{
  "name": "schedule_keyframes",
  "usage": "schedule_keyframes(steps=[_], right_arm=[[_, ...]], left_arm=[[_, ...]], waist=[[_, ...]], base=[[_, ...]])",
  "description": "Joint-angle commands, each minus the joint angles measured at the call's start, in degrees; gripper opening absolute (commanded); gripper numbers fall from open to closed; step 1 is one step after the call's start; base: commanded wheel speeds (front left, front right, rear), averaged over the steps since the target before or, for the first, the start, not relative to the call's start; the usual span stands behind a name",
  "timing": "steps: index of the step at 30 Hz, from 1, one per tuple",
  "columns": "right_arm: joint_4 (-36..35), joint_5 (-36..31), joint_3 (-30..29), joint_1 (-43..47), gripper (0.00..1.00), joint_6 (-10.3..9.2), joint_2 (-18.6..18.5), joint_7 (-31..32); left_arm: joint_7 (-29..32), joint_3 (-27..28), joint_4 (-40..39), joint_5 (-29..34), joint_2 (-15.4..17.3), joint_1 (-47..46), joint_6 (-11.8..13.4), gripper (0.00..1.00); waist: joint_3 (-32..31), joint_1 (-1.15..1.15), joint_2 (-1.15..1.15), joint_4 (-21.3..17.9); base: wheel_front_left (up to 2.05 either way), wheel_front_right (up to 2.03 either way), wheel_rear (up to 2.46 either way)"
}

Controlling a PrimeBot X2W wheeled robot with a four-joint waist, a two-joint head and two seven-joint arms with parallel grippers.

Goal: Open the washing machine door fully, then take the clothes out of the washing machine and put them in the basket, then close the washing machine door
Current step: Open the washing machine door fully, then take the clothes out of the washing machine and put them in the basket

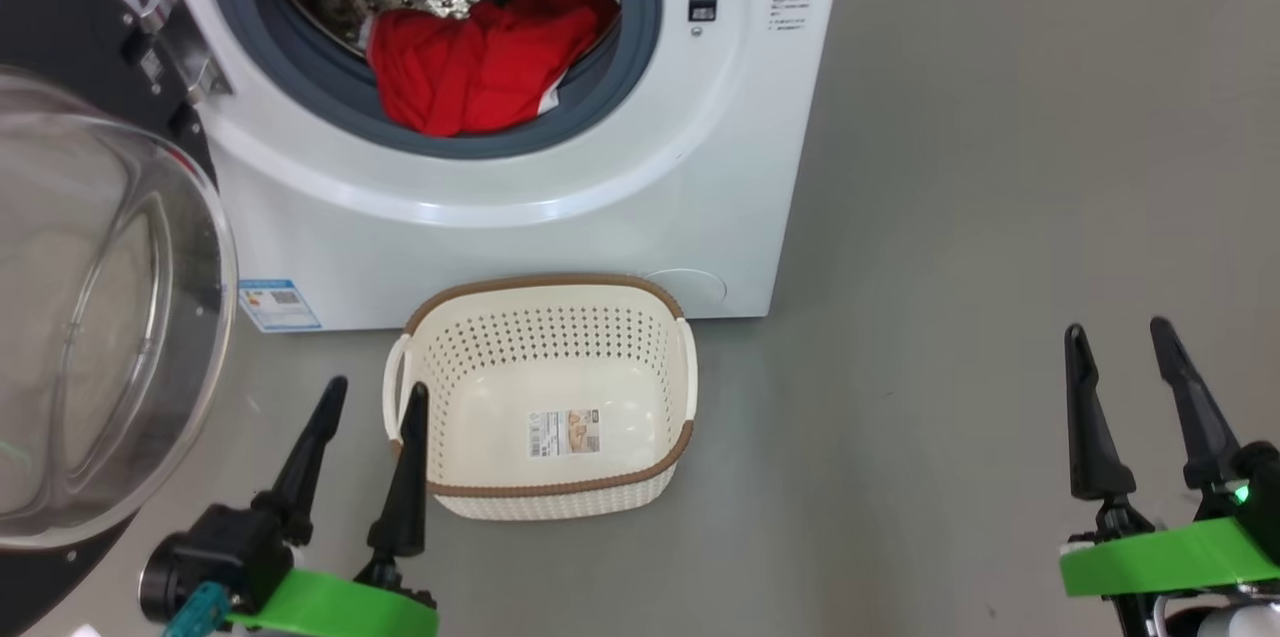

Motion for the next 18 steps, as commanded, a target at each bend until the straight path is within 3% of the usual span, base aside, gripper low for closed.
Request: schedule_keyframes(steps=[1,18], right_arm=[[-1.2,0.7,1.3,0.0,1.00,0.36,-0.6,-0.4],[0.0,-1.9,-0.3,4.9,1.00,0.36,-0.6,-0.4]], left_arm=[[-0.7,2.2,-2.1,0.5,0.9,0.3,0.7,1.00],[-0.3,3.4,-3.7,-0.7,1.9,5.6,1.0,1.00]], waist=[[-1.0,0.00,0.00,-0.8],[-5.8,0.00,0.00,-2.4]], base=[[0.00,0.00,0.00],[0.00,0.00,0.00]])
